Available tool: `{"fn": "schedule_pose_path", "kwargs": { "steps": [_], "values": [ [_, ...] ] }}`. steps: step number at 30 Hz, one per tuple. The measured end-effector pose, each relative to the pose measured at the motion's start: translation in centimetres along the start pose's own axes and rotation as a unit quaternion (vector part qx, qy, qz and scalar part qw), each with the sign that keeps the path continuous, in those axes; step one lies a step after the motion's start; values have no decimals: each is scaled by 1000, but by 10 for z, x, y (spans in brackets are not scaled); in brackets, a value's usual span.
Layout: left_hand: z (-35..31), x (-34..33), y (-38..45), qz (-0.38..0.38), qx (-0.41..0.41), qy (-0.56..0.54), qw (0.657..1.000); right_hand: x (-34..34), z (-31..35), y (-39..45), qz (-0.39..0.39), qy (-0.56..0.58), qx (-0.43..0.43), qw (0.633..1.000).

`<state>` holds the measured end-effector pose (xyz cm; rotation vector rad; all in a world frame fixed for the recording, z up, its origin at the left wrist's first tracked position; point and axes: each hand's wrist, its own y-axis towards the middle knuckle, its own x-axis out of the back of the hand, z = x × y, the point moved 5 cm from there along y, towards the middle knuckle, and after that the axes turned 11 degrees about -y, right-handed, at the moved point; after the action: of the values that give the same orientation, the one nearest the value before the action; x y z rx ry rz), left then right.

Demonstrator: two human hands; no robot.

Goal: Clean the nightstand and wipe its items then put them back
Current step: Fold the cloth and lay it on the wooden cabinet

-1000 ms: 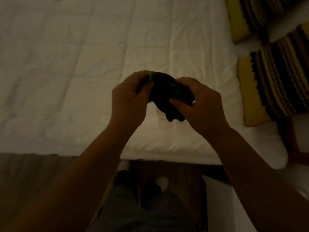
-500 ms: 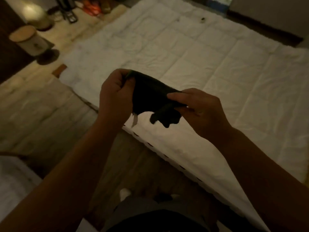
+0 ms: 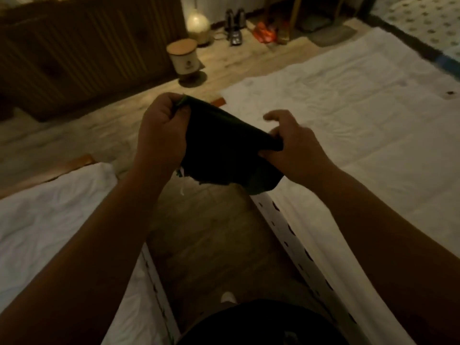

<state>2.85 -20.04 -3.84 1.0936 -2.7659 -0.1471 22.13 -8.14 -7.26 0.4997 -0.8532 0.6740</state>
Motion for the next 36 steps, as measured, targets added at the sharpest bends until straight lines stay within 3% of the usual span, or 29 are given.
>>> {"fn": "schedule_pose_path", "kwargs": {
  "steps": [4,6,10,14,16,19,26,31,36],
  "values": [
    [32,60,49,-57,22,22,998,-37,22,82,147,-115,77,979],
    [51,80,73,-87,30,36,995,-50,24,123,181,-120,93,972],
    [87,104,130,-74,44,95,992,-61,22,213,169,-34,106,979],
    [112,129,193,-49,82,-27,995,-70,16,311,221,50,117,967],
    [121,134,224,-16,108,-62,992,-71,14,363,211,50,123,968],
    [127,139,280,32,123,-24,992,-72,18,436,192,22,136,972],
    [166,154,427,-69,136,-132,979,-100,19,579,196,5,165,967],
    [217,187,548,-81,121,-131,981,-141,20,689,213,2,157,964],
    [245,231,668,-40,110,-114,987,-180,33,797,173,40,114,977]
  ]
}}
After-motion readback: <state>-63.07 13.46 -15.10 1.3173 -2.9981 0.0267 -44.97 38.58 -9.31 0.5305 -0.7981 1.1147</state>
